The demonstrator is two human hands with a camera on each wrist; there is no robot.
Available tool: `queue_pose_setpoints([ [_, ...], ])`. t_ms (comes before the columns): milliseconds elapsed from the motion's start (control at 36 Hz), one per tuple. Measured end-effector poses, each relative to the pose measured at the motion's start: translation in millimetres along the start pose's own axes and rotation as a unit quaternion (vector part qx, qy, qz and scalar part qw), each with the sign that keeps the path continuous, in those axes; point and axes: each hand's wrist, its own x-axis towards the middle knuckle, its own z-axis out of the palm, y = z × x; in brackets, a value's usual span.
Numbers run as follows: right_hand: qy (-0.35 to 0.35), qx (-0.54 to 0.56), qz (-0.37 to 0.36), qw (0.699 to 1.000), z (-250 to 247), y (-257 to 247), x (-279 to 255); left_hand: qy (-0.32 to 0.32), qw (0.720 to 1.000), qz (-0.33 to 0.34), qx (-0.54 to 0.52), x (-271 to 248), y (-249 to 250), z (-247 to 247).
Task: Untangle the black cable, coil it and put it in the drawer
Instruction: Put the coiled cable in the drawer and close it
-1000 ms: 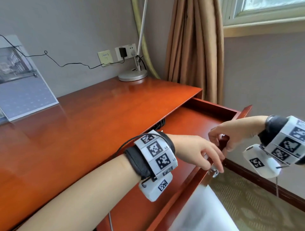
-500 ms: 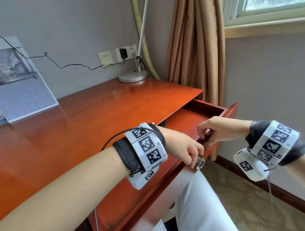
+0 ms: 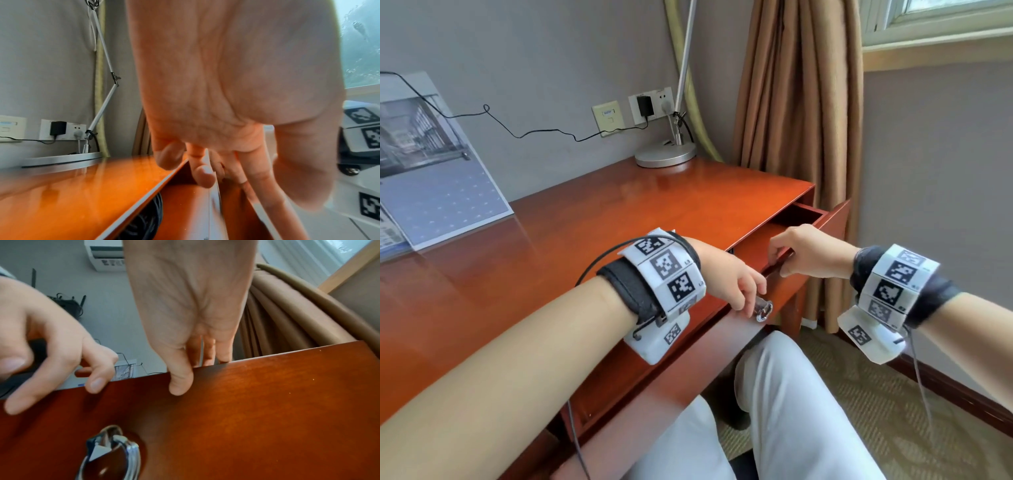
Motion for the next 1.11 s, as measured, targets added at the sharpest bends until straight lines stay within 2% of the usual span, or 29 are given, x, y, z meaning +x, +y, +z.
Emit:
queue_pose_setpoints([
  [83, 0.017, -0.045, 0.0, 0.999, 3, -5, 9, -0.017, 0.999, -0.028, -0.026, -2, -5, -7],
  [194, 0.072, -0.105, 0.035, 0.991, 6, -9, 19, -0.022, 0.997, -0.054, -0.046, -2, -7, -13],
  [306, 0.118, -0.082, 0.094, 0.985, 12, -9, 22, 0.046, 0.99, -0.115, -0.063, 2, 1, -13],
  [389, 0.143, -0.026, 0.149, 0.978, 21, -11, 24, 0.095, 0.976, -0.132, -0.146, 9, 4, 4],
  [472, 0.152, 0.025, 0.204, 0.967, 30, -15, 27, 0.115, 0.956, -0.12, -0.242, 19, 5, 29],
  [528, 0.157, 0.082, 0.226, 0.958, 34, -16, 29, 0.168, 0.944, -0.113, -0.259, 28, 9, 45],
  [611, 0.15, 0.147, 0.212, 0.954, 37, -12, 31, 0.259, 0.932, -0.079, -0.241, 42, 11, 67],
  [694, 0.143, 0.178, 0.18, 0.957, 41, -9, 29, 0.299, 0.922, -0.029, -0.245, 50, 3, 81],
  [806, 0.207, 0.234, 0.182, 0.932, 56, -5, 26, 0.358, 0.9, 0.033, -0.249, 52, -9, 91],
  [889, 0.223, 0.284, 0.199, 0.911, 65, -5, 29, 0.382, 0.901, 0.055, -0.2, 51, -13, 95],
  [1000, 0.222, 0.289, 0.218, 0.905, 68, -11, 48, 0.405, 0.899, 0.055, -0.157, 50, -29, 97],
  [1111, 0.22, 0.306, 0.228, 0.898, 72, -14, 59, 0.377, 0.915, 0.05, -0.132, 49, -37, 94],
])
